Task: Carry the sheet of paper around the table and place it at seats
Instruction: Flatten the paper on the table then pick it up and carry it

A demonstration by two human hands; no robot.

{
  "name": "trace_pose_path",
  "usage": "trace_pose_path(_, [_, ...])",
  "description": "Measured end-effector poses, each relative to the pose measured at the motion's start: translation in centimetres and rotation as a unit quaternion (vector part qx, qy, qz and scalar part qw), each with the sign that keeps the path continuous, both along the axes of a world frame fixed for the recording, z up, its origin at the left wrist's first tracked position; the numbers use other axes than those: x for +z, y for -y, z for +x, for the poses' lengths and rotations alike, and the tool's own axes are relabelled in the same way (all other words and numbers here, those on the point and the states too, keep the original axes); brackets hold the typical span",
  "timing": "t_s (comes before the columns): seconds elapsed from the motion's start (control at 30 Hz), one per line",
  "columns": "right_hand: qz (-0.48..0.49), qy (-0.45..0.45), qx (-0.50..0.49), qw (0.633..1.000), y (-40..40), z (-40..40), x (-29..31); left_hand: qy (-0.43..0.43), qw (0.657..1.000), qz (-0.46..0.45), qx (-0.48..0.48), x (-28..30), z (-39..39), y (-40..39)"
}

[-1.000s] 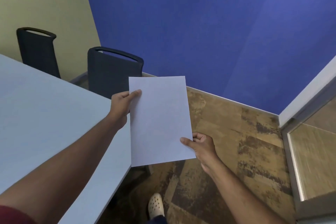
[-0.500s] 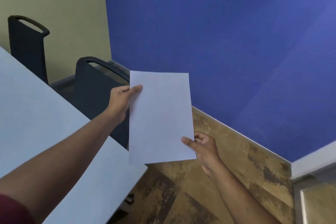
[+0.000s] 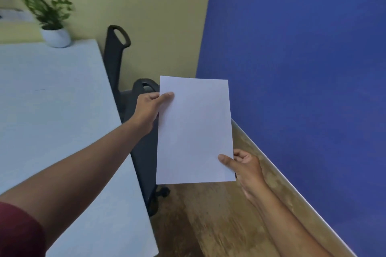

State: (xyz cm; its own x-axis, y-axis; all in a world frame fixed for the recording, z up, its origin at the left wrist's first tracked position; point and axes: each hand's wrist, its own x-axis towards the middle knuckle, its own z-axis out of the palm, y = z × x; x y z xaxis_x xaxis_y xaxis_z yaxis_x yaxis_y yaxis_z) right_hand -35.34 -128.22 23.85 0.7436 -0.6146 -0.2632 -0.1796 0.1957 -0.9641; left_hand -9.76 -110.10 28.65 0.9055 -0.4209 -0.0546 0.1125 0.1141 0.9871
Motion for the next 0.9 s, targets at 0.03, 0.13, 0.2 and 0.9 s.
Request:
trace_pose_path(0.03, [-0.004, 0.002, 0.021, 1.000, 1.7, 1.4, 0.1, 0.001, 1.000, 0.003, 0.027, 0.1, 0.6, 0.4])
trace_pose_path(0.13, [-0.021, 0.006, 0.087, 0.996, 6.3, 5.7, 1.0, -0.006, 0.996, -0.001, 0.093, 0.7, 1.7, 1.5])
trace_pose_path(0.2, [-0.026, 0.005, 0.125, 0.992, 8.3, 8.2, 1.4, -0.007, 0.991, -0.005, 0.131, 1.2, 2.2, 1.8])
trace_pose_path(0.9, [-0.091, 0.004, 0.420, 0.903, 12.1, 38.6, 3.5, -0.001, 0.906, -0.028, 0.422, 2.5, 15.7, -2.1])
